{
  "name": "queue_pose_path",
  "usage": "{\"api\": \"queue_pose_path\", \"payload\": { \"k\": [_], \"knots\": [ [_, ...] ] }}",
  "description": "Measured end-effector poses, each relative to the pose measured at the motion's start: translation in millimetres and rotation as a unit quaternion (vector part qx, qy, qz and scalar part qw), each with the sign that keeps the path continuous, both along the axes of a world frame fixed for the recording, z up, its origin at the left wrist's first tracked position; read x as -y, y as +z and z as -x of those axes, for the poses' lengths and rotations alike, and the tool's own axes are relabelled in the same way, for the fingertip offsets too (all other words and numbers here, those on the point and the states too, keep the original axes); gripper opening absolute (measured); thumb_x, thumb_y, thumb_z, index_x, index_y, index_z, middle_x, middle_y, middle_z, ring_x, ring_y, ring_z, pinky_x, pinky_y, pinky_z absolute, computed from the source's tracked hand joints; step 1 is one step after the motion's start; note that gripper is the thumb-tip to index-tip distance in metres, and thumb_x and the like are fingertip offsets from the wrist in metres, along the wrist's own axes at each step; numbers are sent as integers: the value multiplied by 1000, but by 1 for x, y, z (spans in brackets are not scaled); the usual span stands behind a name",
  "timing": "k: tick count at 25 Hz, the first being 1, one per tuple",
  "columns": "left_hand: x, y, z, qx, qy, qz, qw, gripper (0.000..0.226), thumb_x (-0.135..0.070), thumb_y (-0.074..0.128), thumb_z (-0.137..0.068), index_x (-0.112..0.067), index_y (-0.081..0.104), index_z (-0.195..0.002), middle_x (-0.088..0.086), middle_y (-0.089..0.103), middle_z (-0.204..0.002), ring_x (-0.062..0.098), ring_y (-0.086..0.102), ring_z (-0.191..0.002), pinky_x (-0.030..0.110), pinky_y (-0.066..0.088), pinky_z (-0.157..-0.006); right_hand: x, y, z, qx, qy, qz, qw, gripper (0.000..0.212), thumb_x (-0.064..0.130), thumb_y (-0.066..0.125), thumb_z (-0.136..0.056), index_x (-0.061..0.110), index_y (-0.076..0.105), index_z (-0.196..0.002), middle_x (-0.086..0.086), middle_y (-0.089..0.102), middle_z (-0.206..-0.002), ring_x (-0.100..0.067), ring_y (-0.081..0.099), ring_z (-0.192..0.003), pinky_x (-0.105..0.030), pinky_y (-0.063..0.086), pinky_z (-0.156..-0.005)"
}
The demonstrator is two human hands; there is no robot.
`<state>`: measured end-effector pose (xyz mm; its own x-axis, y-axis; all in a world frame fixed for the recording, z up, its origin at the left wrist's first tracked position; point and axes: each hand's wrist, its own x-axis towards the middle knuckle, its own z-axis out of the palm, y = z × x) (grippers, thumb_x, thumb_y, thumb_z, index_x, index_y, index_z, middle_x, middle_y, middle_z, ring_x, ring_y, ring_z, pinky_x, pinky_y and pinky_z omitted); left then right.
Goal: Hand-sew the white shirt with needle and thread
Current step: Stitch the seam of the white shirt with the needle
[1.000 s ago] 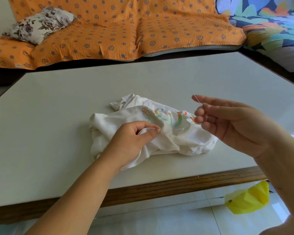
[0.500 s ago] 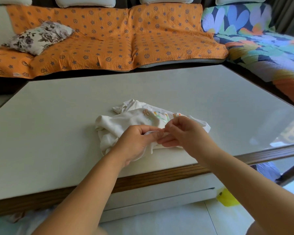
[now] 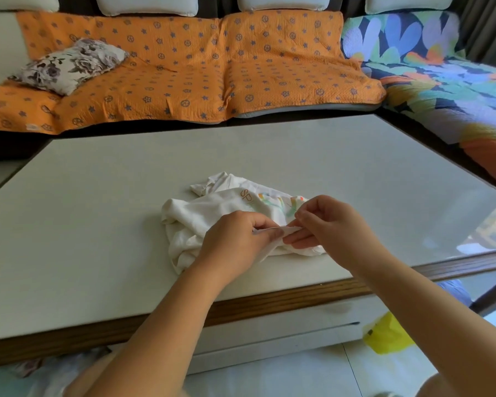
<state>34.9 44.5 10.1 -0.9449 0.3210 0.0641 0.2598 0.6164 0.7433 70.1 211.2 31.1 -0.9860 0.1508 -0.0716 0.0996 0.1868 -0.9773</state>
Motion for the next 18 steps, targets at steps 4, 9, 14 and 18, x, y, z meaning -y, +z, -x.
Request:
{"api": "queue_pose_path", "payload": {
  "k": [4, 9, 14, 18],
  "knots": [
    [-5, -6, 3, -16, 25, -50, 998, 6, -34, 71, -87, -33, 73, -82, -31, 57, -67, -17, 48, -65, 3, 34, -58, -5, -8, 5, -16, 25, 14, 999, 12, 5, 51, -97, 0, 59, -90, -16, 74, -84, -24, 74, -72, -29, 61, -67],
    [1, -10, 9, 63, 37, -117, 990, 3, -39, 75, -80, -37, 75, -78, -21, 49, -51, -1, 42, -53, 8, 34, -54, -15, -11, 13, -31, 46, 49, 997, 10, 7, 53, -97, 3, 59, -90, -9, 75, -81, -24, 74, -75, -32, 61, -69],
    [0, -17, 8, 116, 22, -161, 980, 14, -46, 75, -71, -38, 76, -82, -11, 54, -61, 8, 45, -61, 19, 37, -56, -18, -14, 19, -19, 53, 75, 996, 10, 6, 54, -95, 2, 60, -88, -10, 75, -79, -26, 74, -72, -29, 60, -64],
    [2, -20, 7, 166, 38, -232, 958, 27, -49, 76, -60, -33, 78, -81, -1, 70, -74, 13, 58, -69, 22, 45, -63, -14, -19, 21, -17, 55, 88, 994, 9, 5, 55, -92, 3, 60, -85, -11, 74, -77, -25, 74, -70, -30, 61, -64]
  ]
}}
